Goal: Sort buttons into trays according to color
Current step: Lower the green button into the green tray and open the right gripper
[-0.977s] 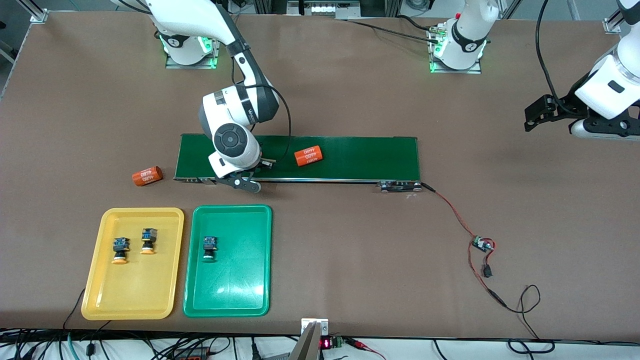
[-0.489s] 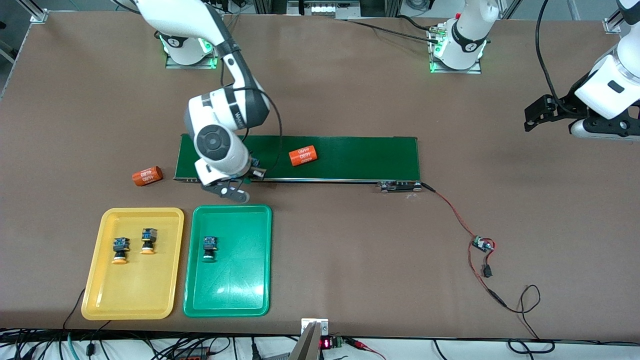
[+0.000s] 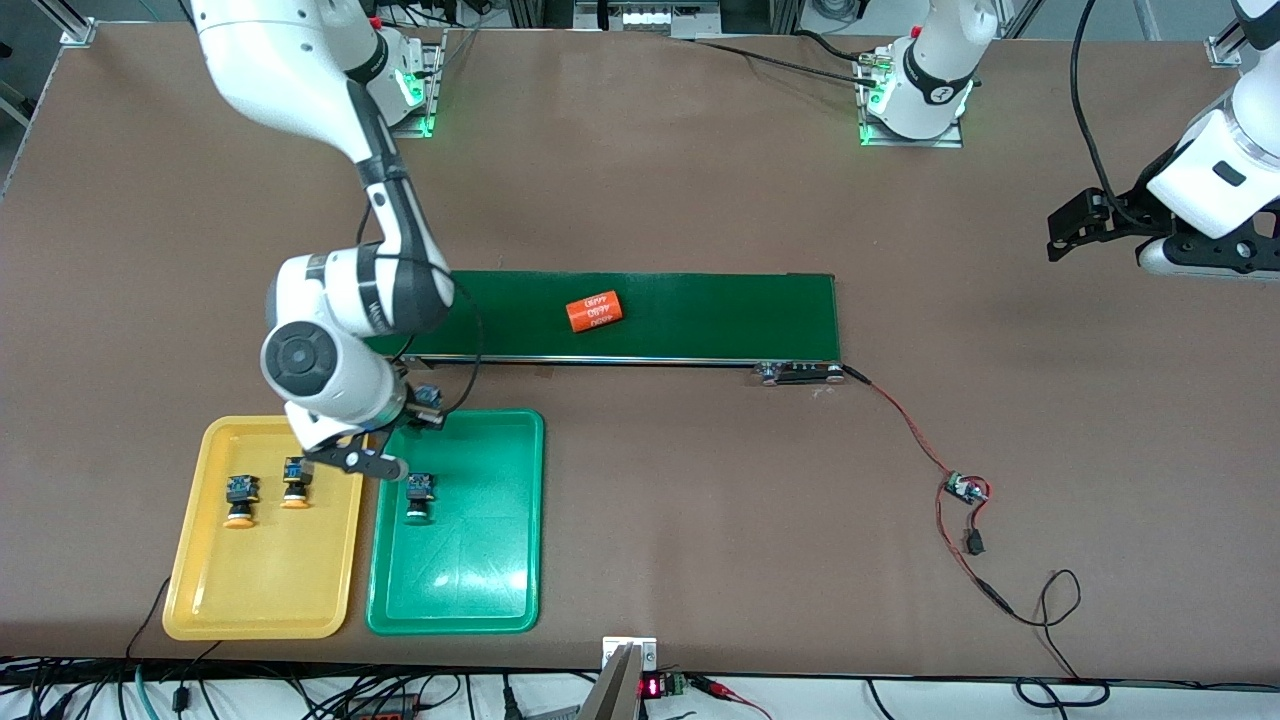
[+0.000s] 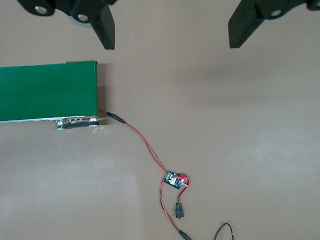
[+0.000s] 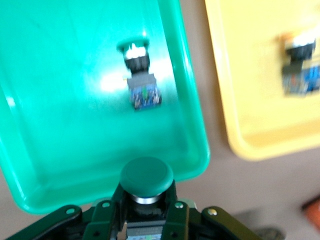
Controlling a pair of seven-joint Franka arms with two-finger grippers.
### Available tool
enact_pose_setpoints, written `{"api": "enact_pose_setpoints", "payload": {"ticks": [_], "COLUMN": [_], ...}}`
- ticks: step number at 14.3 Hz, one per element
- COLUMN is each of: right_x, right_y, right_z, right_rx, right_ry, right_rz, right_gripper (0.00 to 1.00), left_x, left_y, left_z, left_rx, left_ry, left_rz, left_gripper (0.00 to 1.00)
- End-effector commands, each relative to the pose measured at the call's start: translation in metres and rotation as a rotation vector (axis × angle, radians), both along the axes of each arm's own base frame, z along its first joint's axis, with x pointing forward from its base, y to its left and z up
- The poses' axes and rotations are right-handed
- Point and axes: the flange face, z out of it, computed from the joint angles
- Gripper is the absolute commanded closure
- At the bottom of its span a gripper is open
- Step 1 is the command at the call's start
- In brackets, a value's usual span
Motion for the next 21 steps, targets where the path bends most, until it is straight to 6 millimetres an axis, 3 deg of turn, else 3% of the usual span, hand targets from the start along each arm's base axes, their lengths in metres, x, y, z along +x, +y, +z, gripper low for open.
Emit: {"api": "enact_pose_setpoints", "payload": {"ticks": [1, 4, 9, 14, 15, 16, 17, 18, 21], "right_x": [0.024, 0.039, 0.045, 0.039, 0.039, 0.039, 0.041, 0.044, 0.045], "right_y": [0.013, 0.027, 0.046, 0.065, 0.065, 0.064, 0.060, 0.052, 0.049], "right_z": [-0.003, -0.013, -0.029, -0.068, -0.076, -0.080, -0.080, -0.074, -0.030], "right_rx": [-0.003, 0.006, 0.023, 0.052, 0.047, 0.048, 0.048, 0.050, 0.057], "right_ry": [-0.041, -0.110, -0.183, -0.193, -0.190, -0.195, -0.196, -0.195, -0.192], "right_rz": [0.116, 0.148, 0.180, 0.194, 0.197, 0.189, 0.184, 0.174, 0.165], "right_gripper": [0.99, 0.99, 0.99, 0.99, 0.92, 0.33, 0.00, 0.00, 0.00], "left_x": [0.001, 0.001, 0.000, 0.000, 0.000, 0.000, 0.000, 0.000, 0.001], "left_y": [-0.002, -0.003, -0.005, -0.004, -0.004, -0.004, -0.004, -0.004, -0.004], "left_z": [0.007, 0.006, 0.007, 0.007, 0.007, 0.007, 0.007, 0.007, 0.006], "left_rx": [0.018, 0.018, 0.018, 0.018, 0.018, 0.018, 0.019, 0.019, 0.020], "left_ry": [0.001, 0.002, 0.007, 0.007, 0.007, 0.007, 0.008, 0.008, 0.007], "left_rz": [0.004, 0.001, -0.002, -0.002, -0.002, -0.001, -0.001, -0.001, -0.001], "left_gripper": [0.00, 0.00, 0.00, 0.00, 0.00, 0.00, 0.00, 0.00, 0.00]}}
